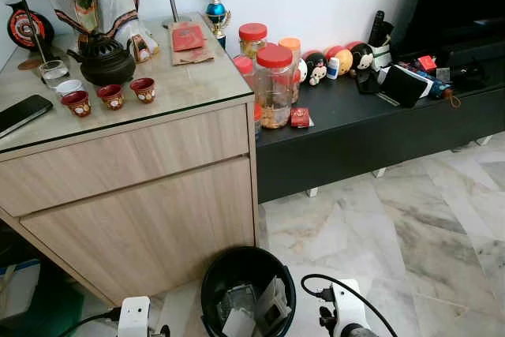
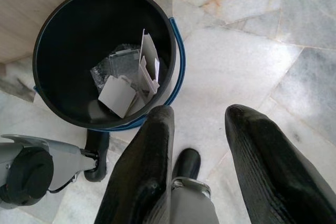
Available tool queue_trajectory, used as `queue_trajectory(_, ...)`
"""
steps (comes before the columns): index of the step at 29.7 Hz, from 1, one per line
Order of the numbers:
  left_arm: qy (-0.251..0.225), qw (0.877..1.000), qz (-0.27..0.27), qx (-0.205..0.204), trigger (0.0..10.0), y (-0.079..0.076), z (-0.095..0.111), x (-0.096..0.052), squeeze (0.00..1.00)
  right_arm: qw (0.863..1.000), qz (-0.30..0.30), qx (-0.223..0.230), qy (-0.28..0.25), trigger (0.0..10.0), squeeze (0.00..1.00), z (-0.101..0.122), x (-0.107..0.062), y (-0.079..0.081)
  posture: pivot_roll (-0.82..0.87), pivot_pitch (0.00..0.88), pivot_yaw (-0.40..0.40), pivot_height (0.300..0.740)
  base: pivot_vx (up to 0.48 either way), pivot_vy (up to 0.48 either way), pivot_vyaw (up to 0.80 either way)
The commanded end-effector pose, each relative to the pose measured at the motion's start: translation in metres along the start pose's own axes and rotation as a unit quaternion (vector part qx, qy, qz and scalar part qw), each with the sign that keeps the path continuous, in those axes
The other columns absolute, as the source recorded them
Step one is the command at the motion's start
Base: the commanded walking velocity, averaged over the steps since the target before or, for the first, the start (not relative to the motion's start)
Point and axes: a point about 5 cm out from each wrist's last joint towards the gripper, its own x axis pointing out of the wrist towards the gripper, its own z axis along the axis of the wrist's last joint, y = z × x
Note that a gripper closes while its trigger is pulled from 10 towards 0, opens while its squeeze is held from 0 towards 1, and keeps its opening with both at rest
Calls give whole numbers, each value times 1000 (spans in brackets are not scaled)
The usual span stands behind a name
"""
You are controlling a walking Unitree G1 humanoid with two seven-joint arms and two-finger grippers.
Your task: Picking trash to rubbish bin
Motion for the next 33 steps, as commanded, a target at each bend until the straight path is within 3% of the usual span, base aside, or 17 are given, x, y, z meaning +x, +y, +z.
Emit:
queue_trajectory(1, -7, 1000, 2, 0, 10000, 2, 4, 1, 0, 1000, 3, -1, -12, 10000, 0, 7, 1, 2, 121, 0, 47, 740, 0, 0, 0)
queue_trajectory(14, -8, 1000, 2, -5, 10000, -1, 4, 1, 0, 1000, 4, -2, -12, 10000, 0, 7, 1, 0, 119, 0, 37, 740, 0, 0, 0)
queue_trajectory(33, -13, 1000, 2, -5, 10000, 1, 8, 2, 0, 1000, 9, 2, -18, 10000, 0, 10, 2, 3, 111, 0, 47, 740, -262, 0, 0)
